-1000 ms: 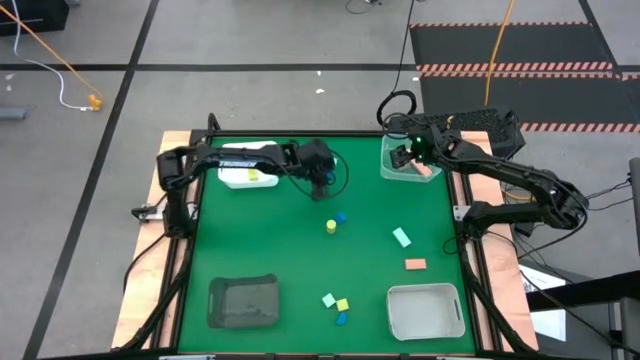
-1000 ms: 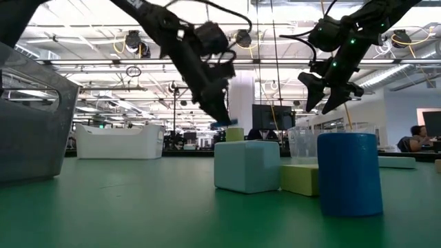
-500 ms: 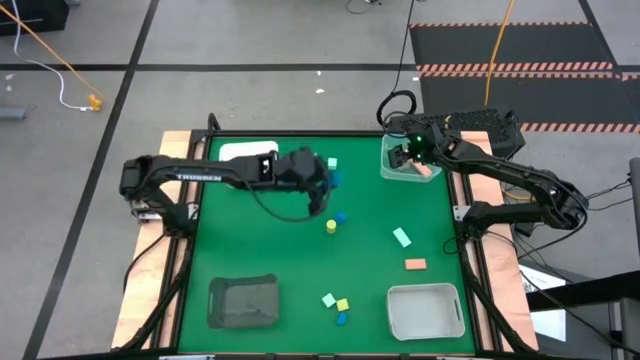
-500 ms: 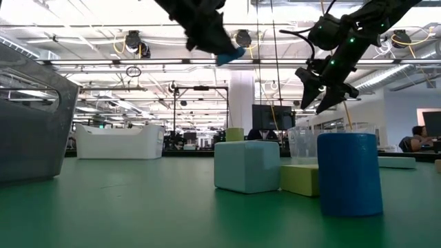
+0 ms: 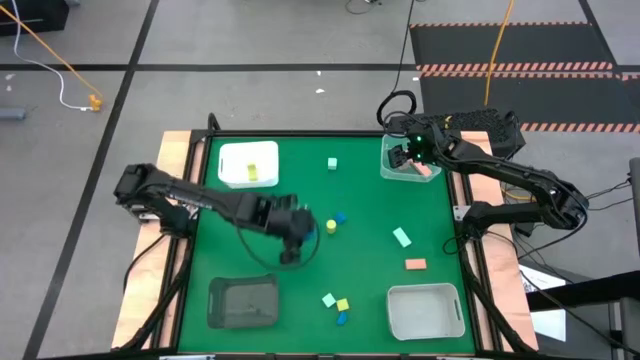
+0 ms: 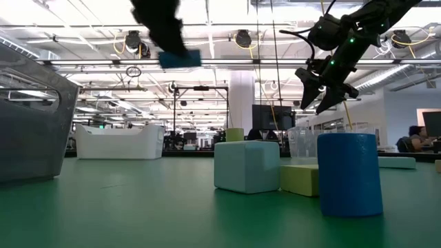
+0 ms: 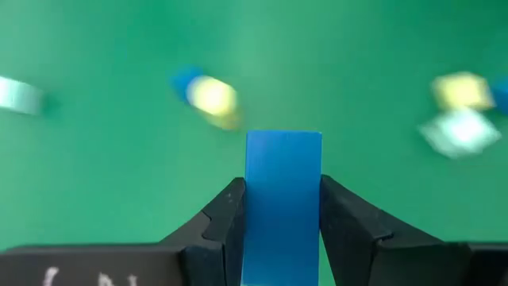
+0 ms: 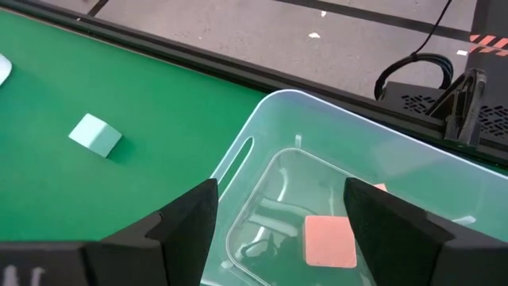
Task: Sort & place blocks by color
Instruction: Put the top blue block into the black bin
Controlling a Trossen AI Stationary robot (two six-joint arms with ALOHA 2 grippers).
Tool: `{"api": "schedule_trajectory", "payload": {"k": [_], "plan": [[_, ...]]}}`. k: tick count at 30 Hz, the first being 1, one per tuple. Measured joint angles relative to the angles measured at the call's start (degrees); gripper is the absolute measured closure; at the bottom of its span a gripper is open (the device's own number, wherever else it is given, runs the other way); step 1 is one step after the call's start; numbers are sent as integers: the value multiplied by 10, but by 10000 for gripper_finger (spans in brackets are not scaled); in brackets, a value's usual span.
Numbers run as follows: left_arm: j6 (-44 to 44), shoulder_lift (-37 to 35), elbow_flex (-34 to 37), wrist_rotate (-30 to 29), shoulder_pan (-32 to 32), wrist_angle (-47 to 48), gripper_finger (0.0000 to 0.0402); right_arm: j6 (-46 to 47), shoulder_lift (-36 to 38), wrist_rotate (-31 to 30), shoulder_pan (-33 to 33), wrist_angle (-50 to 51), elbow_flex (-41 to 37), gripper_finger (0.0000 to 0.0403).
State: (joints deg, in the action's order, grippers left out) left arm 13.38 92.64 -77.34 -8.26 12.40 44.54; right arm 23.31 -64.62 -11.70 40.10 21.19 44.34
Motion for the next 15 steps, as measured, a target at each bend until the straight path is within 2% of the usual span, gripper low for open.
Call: {"api": "schedule_trajectory", "payload": {"k": [3,15], "plan": [[64,0,0,18,58,10,276,0,0,0,0,0,0,138],[389,-7,16,23,270,57,276,0,0,0,0,0,0,138]]}}
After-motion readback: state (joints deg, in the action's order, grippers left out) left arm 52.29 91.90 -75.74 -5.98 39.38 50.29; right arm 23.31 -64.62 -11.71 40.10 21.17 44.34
